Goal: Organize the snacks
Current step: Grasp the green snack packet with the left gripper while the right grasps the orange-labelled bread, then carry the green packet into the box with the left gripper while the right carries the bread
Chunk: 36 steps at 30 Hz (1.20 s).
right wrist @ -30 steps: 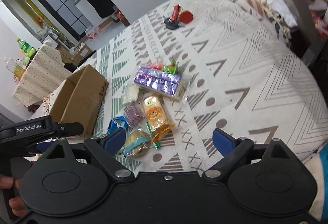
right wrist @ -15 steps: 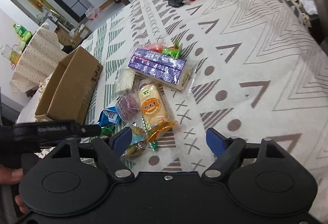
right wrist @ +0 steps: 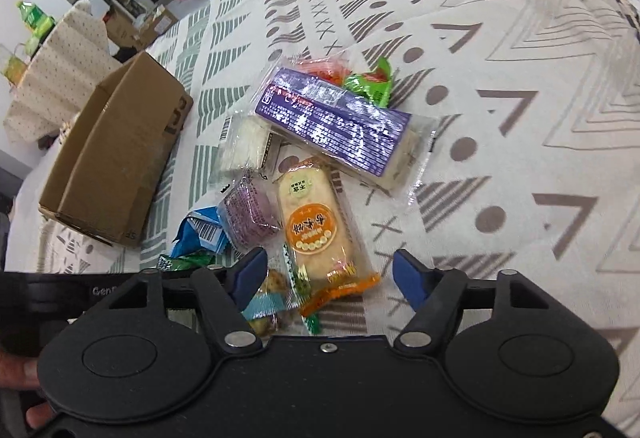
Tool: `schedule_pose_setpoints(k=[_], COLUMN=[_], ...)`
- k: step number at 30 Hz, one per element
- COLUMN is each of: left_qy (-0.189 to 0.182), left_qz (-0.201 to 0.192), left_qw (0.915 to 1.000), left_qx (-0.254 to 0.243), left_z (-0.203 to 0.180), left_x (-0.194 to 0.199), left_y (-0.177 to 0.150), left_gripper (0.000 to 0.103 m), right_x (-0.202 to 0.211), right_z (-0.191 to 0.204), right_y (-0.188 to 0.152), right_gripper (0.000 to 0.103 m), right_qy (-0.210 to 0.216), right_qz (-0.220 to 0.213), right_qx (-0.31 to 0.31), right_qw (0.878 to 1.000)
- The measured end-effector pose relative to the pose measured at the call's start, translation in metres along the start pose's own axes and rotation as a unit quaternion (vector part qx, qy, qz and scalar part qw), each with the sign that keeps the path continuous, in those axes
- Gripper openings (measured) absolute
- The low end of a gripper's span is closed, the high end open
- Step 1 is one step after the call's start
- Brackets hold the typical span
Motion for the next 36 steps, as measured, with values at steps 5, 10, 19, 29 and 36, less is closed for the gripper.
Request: schedule_pose_setpoints(k=[5,10,19,29,36], left_qy=[-0.009,-0.019,-0.055,-0.071,-0.075], left_qz=[0.004,0.001,-0.030,-0.085,-0.113], left_qw=[0.9999,0.9998,0.9980,0.9938,0.9907], left_qx=[-0.003,0.001,-0.003,0.007,0.006], left_z=[0.002,0.005,0.006,0.016,0.024], left_x=[0.000,0.007,0.039,0.085,0.112], left_y=[0.002,0.000,-0.006,-0.012,-0.016], left_gripper=[0.032,0.031,0.031,0.031,0.031], right_x=[-0.013,-0.011,0.024,0.056,0.074], right_z=[0.007,0.014,0.019,0.040,0.060], right_y=[0.002,-0.001,-0.007,-0.011,-0.014], right_gripper=[0.062,0.034,0.034,0.033,0.034], right_qy=[-0.021,-0.030,-0.027,-0.019,-0.009], right_qz=[0.009,0.023,-0.003,-0.045,-0.070], right_qx=[0.023,0.049,0.031,0.026,0.031], right_qw=[0.999,0.998,0.999,0.998,0.997])
Point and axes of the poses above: each gripper's, at about its wrist camera, not at the fingertips, and x roughly against the way its jaws point, z to its left, y to its top, the point moved 3 cm from there along -x, roughly the way its jaws point, and after that the axes turned 3 degrees about y, right-handed, at the moved point
